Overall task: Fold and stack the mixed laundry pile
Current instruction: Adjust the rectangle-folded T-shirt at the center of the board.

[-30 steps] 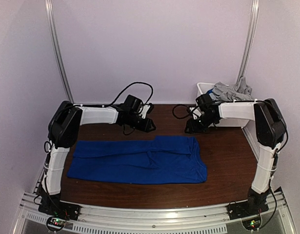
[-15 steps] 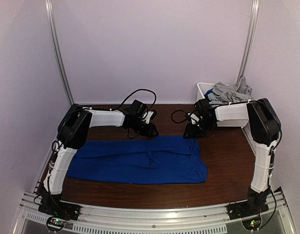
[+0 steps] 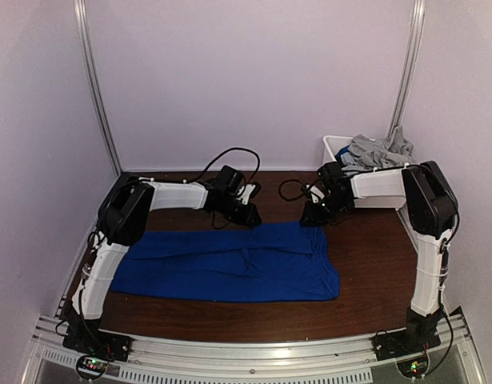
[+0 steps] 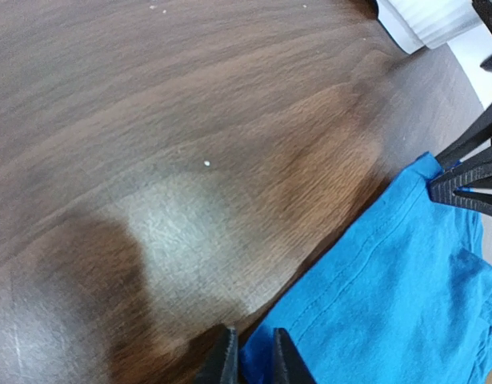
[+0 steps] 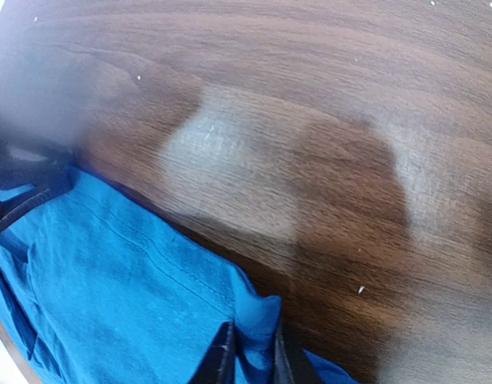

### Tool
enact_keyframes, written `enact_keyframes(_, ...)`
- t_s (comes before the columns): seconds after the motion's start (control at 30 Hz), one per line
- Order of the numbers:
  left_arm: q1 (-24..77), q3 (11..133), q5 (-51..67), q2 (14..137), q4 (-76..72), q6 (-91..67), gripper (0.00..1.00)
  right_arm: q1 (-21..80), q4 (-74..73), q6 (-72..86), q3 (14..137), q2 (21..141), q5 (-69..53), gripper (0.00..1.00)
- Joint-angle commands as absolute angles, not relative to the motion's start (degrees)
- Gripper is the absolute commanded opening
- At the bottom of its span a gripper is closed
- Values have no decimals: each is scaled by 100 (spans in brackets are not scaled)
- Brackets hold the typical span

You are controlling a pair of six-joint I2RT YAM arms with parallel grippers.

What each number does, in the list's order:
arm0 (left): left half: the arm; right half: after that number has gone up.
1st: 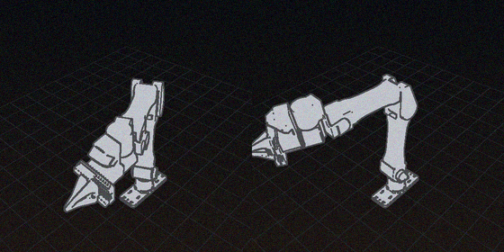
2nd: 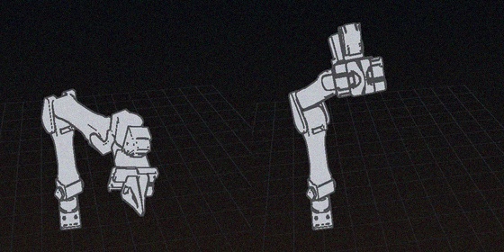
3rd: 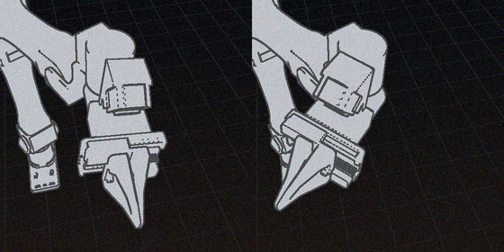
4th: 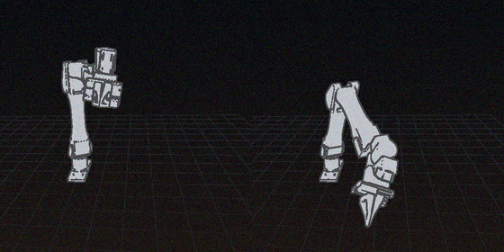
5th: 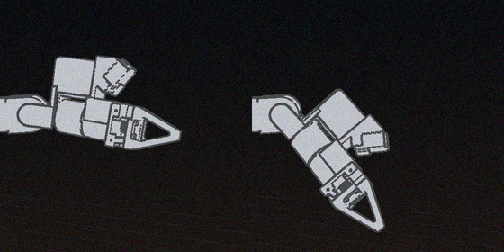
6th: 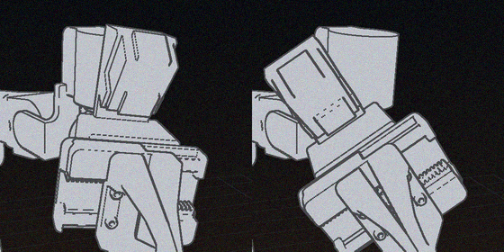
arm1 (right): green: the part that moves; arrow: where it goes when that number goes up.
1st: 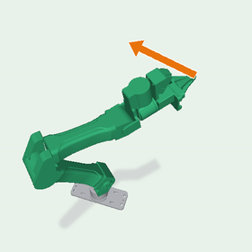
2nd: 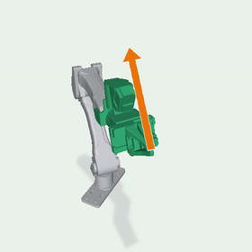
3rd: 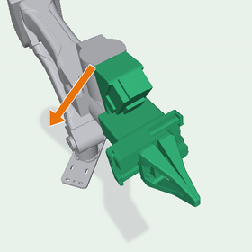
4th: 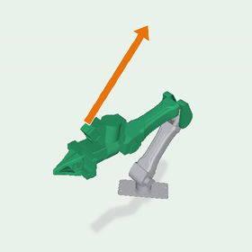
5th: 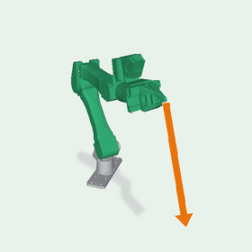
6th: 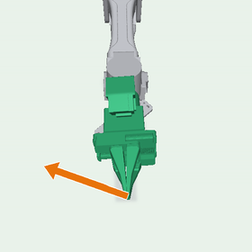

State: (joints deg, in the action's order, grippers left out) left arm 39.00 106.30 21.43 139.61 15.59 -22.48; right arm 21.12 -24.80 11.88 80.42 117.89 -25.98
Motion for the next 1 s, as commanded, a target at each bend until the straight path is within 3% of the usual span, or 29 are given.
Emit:
enact_keyframes(0.0, 3938, 10770, 2249, 14027, 1489, -2254, 11, 2083, -2420, 1219, 8181, 11684, -2742, 13)
enact_keyframes(0.1, 3940, 10742, 2195, 13933, 1424, -2241, 0, 2083, -2421, 1213, 8165, 11556, -2783, 6)
enact_keyframes(0.53, 3941, 9816, 2063, 12982, 866, -2071, 0, 2092, -2259, 1252, 7691, 10772, -2997, 0)
enact_keyframes(0.97, 4445, 7773, 1866, 11346, 218, -1638, 0, 2393, -1670, 1539, 6004, 9246, -3410, 0)
